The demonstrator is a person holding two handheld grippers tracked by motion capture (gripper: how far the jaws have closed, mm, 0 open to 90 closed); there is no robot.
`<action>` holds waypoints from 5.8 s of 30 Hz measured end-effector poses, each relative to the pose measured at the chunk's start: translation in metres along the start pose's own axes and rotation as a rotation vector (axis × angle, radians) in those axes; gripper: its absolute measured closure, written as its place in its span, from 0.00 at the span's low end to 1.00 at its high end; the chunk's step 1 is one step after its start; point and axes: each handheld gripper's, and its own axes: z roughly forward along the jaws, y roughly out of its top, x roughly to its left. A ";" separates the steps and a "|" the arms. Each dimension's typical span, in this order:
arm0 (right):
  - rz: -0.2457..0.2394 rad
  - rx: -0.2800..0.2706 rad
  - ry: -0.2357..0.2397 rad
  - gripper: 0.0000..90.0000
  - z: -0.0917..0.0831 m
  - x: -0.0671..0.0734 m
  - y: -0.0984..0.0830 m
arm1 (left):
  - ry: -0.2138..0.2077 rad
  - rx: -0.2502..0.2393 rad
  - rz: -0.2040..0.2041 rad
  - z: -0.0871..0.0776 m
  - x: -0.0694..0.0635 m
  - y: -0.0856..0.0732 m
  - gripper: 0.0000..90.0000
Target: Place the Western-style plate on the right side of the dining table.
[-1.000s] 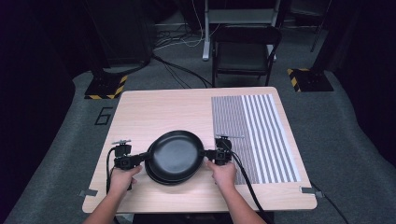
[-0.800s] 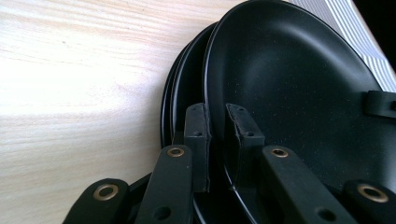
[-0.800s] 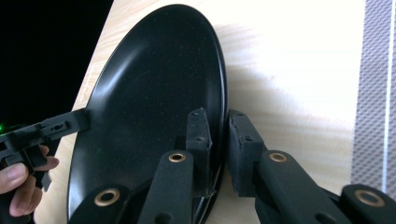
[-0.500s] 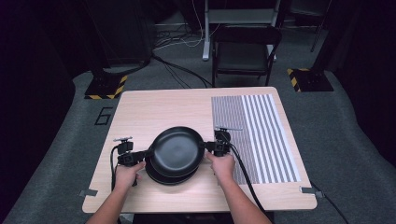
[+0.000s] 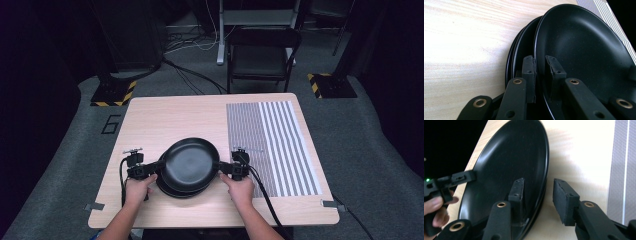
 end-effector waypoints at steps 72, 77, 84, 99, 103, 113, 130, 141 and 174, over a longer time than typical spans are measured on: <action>0.058 -0.023 0.010 0.76 -0.004 -0.001 -0.009 | -0.035 0.013 0.002 0.009 -0.019 -0.018 0.80; 0.067 -0.021 0.019 0.78 -0.004 0.003 -0.015 | -0.055 0.019 -0.022 0.010 -0.017 -0.019 0.80; 0.106 -0.023 0.078 0.80 -0.002 -0.006 -0.013 | -0.088 0.024 -0.035 0.010 -0.013 -0.020 0.80; 0.108 -0.015 0.117 0.82 0.003 -0.014 -0.005 | -0.145 0.007 -0.030 0.010 -0.004 -0.022 0.80; 0.120 -0.010 0.114 0.82 0.003 -0.014 -0.003 | -0.094 0.007 -0.055 0.011 -0.011 -0.021 0.80; 0.161 -0.012 0.142 0.85 0.002 -0.019 -0.001 | -0.093 0.025 -0.028 0.010 -0.015 -0.021 0.80; 0.147 -0.018 0.165 0.88 -0.001 -0.014 0.004 | -0.130 0.015 -0.045 0.007 -0.010 -0.021 0.82; 0.167 -0.028 0.185 0.90 0.002 -0.016 0.004 | -0.112 0.010 -0.040 0.010 -0.011 -0.022 0.79; 0.253 -0.032 0.247 0.88 -0.009 -0.007 0.019 | -0.128 -0.039 0.000 -0.015 -0.035 0.002 0.78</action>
